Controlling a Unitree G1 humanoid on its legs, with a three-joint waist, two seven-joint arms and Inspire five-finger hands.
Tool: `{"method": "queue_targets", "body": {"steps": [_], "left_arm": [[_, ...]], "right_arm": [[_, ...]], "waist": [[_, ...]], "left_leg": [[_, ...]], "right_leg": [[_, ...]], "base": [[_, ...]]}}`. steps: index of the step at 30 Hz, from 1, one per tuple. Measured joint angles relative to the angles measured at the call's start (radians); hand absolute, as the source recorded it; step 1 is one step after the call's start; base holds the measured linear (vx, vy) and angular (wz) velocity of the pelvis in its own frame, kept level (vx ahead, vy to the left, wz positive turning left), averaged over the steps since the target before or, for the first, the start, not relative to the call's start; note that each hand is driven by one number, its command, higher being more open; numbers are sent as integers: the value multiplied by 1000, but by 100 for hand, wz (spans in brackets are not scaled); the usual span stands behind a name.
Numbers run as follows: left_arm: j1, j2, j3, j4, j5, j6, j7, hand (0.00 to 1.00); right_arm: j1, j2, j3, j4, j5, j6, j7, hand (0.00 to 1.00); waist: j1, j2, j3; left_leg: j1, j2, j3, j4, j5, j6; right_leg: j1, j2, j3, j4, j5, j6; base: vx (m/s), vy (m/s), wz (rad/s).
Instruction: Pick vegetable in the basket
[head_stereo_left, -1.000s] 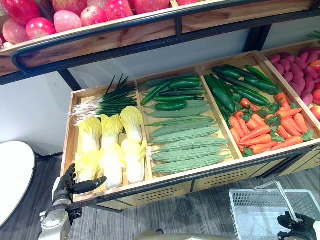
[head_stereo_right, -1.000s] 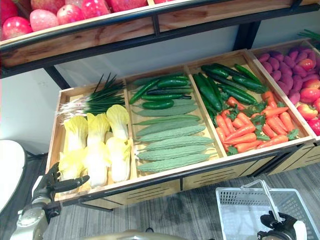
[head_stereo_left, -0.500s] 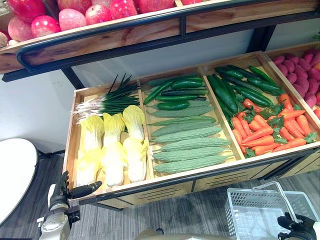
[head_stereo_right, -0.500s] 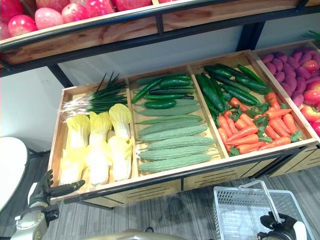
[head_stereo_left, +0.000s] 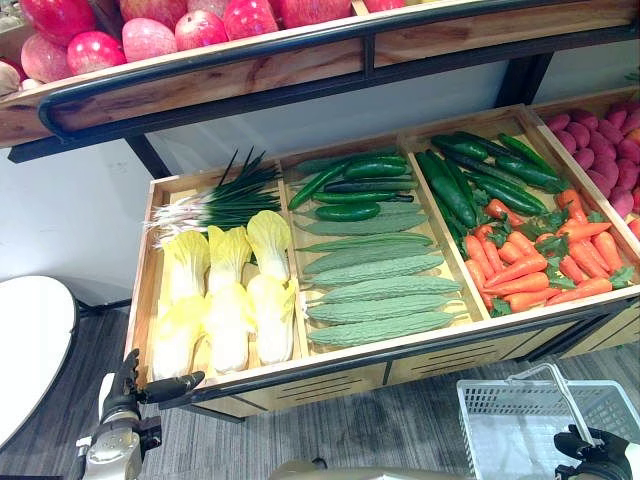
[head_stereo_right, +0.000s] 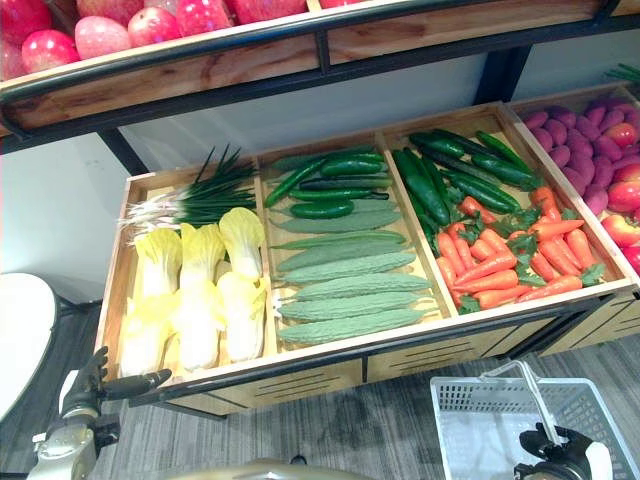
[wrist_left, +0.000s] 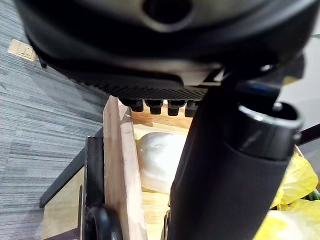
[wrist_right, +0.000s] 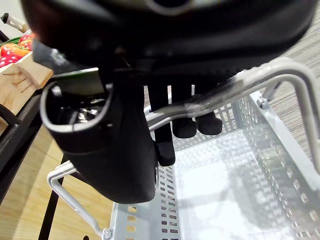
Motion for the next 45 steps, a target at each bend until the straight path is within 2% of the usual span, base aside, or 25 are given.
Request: {"method": "queue_targets", "body": {"steps": [19, 28, 29, 45], "left_arm": [[-51, 0, -8, 36, 11, 16, 16, 100], [-82, 2, -51, 58, 33, 23, 45, 100], [-88, 2, -56, 64, 42, 23, 47, 0], [-136, 4, -86, 73, 56, 15, 79, 0]], "right_arm": [[-3, -1, 29, 0, -1, 3, 2, 0], [-7, -1, 44, -2, -1, 3, 3, 0], [-7, -1, 46, -2, -1, 3, 3, 0], [-45, -1, 68, -4, -2, 2, 10, 0]], "waist": [[-3, -9, 6], [-6, -12, 14], [-6, -13, 15], [-7, -33, 63]], "left_leg": [[-3, -1, 0, 0, 0, 0], [-5, -4, -1, -2, 0, 0], [-6, -4, -1, -2, 0, 0], [-12, -17, -4, 8, 0, 0]], "right_leg": [[-1, -1, 0, 0, 0, 1], [-4, -4, -2, 0, 1, 1], [-4, -4, -2, 0, 1, 1], [-3, -18, -8, 0, 2, 4]], "base": [[0, 0, 0], [0, 0, 0], [0, 0, 0], [0, 0, 0]]}}
